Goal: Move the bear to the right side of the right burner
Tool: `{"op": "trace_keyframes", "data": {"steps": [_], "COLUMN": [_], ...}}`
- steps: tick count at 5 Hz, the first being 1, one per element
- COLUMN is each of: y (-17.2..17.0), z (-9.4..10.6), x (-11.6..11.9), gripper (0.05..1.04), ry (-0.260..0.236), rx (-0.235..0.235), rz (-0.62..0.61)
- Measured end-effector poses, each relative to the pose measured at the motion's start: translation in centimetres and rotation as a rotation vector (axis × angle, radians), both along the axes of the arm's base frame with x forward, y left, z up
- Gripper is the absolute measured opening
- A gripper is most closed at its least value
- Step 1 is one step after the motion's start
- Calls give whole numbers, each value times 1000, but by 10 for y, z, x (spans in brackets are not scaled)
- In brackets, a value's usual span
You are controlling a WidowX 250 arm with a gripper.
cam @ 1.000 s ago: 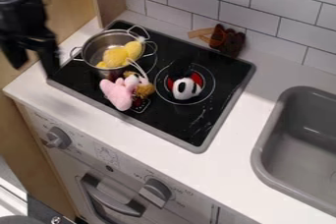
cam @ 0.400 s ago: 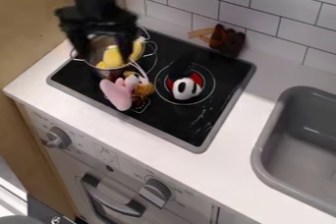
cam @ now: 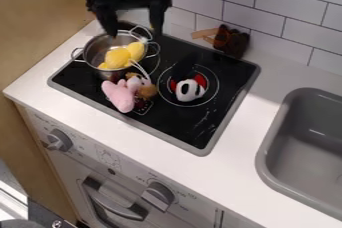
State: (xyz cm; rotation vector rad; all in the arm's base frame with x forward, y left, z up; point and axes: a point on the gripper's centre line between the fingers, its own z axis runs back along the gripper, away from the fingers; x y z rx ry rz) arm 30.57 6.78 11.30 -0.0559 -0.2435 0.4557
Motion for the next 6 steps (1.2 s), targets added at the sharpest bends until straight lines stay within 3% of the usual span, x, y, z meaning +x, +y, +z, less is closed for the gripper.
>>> {"op": "trace_keyframes", "data": {"steps": [1, 2, 3, 4, 5, 6], "y": [-6, -15, -22, -29, -38, -43], "z": [4, 4, -5, -9, -22, -30], "x": [14, 27, 32, 40, 49, 58], "gripper": [998, 998, 998, 998, 998, 998], "ry": [-88, -204, -286, -366, -409, -441], "rx": [-42, -120, -148, -122, -124, -93], "rz": [33, 30, 64, 84, 104, 118]}}
